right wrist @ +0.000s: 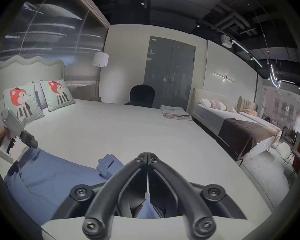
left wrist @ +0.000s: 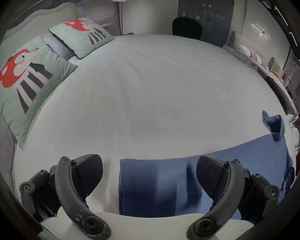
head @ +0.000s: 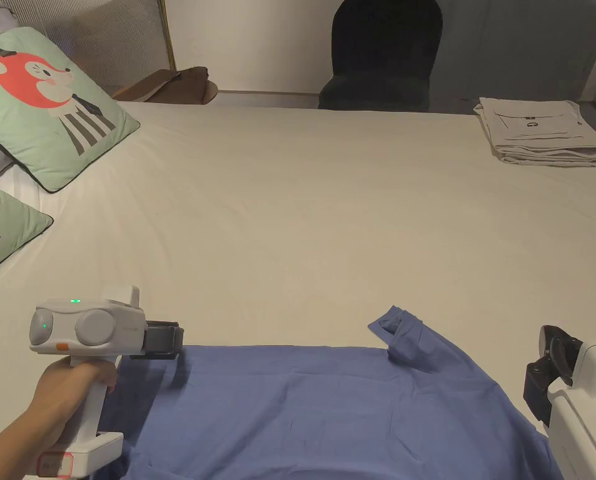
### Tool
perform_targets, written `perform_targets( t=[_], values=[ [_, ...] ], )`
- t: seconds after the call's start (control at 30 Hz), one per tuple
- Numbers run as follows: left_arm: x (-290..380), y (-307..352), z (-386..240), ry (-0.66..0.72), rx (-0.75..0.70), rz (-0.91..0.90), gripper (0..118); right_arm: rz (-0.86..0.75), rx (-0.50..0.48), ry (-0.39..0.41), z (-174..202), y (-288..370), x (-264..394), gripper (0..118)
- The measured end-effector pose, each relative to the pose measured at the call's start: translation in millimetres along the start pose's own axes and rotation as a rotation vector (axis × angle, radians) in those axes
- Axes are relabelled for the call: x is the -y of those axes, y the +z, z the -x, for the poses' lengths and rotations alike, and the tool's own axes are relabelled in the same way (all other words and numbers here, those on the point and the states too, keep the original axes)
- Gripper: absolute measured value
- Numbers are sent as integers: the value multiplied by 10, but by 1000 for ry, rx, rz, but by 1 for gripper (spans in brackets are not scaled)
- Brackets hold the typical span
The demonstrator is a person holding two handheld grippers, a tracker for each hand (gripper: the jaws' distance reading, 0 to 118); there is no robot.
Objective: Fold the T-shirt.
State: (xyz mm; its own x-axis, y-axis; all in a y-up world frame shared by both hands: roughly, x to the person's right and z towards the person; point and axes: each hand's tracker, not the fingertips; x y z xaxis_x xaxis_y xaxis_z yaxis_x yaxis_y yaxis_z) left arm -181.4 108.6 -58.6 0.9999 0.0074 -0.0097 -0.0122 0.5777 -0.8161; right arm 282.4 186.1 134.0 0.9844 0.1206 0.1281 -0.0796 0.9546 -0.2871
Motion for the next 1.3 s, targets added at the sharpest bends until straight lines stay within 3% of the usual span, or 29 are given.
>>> perform_targets(
  t=[0.07, 0.1, 0.17, 0.2, 0.27, 0.5, 0.53, 0.57, 0.63, 0.67, 0.7, 0.9, 1.0, 1.1, 1.17, 1.23, 1.3],
  values=[
    [51, -30, 1, 1, 15, 11, 104, 12, 6, 3, -9, -39, 28, 0],
    [75, -30, -31, -4, 21, 13, 92, 16, 6, 5, -16, -53, 42, 0],
    [127, -44, -85, -27, 15, 18, 28, 25, 3, 5, -17, -65, 61, 0],
    [151, -54, -126, -42, 8, 21, 15, 30, 0, 4, -25, -73, 67, 0],
    [174, -34, -171, -64, 4, -2, 6, 36, -2, 1, -37, -75, 73, 0],
    [151, 254, -197, -128, 12, -82, 5, 192, -44, -41, -221, -517, 56, 1],
    [151, 317, -196, -130, 17, -99, 5, 217, -51, -60, -238, -641, 73, 13],
    [151, 363, -176, -130, 25, -104, 5, 264, -67, -64, -248, -778, 83, 34],
    [148, 471, -168, -132, 46, -126, 5, 361, -115, -83, -260, -1068, 123, 92],
    [147, 517, -166, -135, 52, -130, 5, 414, -141, -100, -263, -1211, 162, 107],
    [150, 556, -163, -135, 57, -140, 5, 446, -152, -115, -248, -1326, 202, 109],
    [160, 644, -117, -128, 86, -160, 5, 540, -173, -29, -50, -1743, 417, 109],
    [170, 640, -104, -121, 88, -162, 5, 578, -190, -33, 17, -1841, 505, 105],
    [188, 627, -85, -105, 97, -162, 5, 617, -205, -32, 57, -1872, 555, 70],
    [207, 626, -81, -107, 95, -160, 5, 613, -261, -55, 54, -1822, 565, 38],
    [237, 630, -81, -104, 93, -160, 5, 582, -239, -24, 78, -1738, 522, 4],
    [265, 642, -66, -93, 92, -161, 5, 537, -241, 23, 86, -1626, 452, 3]
  ],
)
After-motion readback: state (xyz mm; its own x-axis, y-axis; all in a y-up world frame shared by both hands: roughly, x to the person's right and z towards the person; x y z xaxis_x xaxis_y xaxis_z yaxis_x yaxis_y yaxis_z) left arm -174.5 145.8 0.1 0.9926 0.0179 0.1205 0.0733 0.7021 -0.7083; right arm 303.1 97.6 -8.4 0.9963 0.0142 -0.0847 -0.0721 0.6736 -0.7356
